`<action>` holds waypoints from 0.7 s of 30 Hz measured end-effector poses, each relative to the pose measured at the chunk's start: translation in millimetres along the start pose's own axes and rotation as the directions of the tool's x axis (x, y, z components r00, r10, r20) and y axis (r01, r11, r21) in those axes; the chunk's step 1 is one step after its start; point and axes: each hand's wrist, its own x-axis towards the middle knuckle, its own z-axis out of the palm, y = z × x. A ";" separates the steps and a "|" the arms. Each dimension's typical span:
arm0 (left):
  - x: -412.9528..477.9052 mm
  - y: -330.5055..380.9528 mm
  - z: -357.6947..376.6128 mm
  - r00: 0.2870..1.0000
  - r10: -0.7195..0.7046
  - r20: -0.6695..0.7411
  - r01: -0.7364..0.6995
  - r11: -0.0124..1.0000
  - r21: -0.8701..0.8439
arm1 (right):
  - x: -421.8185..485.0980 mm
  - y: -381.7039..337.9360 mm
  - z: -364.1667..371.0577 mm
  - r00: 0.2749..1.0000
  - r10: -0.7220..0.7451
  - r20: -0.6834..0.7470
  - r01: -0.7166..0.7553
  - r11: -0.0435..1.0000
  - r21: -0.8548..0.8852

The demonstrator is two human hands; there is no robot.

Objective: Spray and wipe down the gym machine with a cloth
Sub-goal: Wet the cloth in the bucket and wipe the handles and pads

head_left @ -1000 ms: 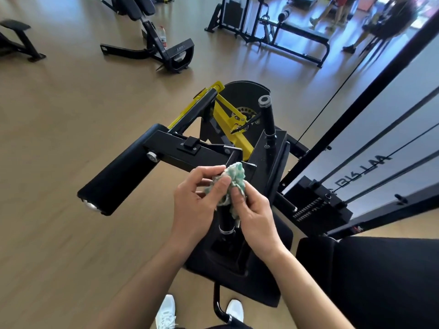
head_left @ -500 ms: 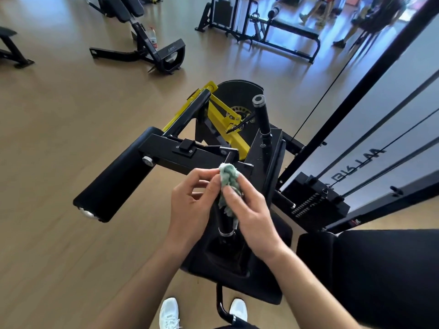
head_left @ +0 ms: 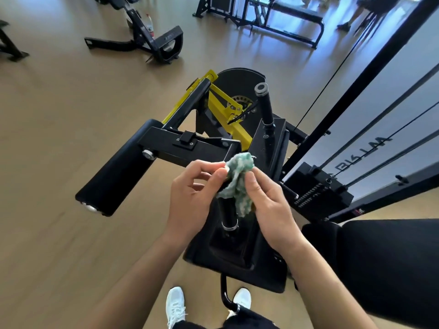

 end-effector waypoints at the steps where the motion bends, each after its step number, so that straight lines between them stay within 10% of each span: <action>1: 0.3 -0.9 -0.8 1.000 0.010 0.003 -0.010 1.000 0.010 | -0.3 4.7 9.2 0.999 -0.010 0.030 0.011 0.999 -0.032; 11: -11.3 0.5 22.8 0.974 -0.016 -0.227 0.017 1.000 0.001 | -24.9 40.4 -53.8 0.976 0.106 0.188 -0.005 0.881 -0.473; 21: 27.0 6.5 12.4 0.992 -0.089 -0.094 0.096 0.992 0.076 | 16.1 26.6 -101.2 0.995 0.098 0.001 -0.098 0.995 -0.006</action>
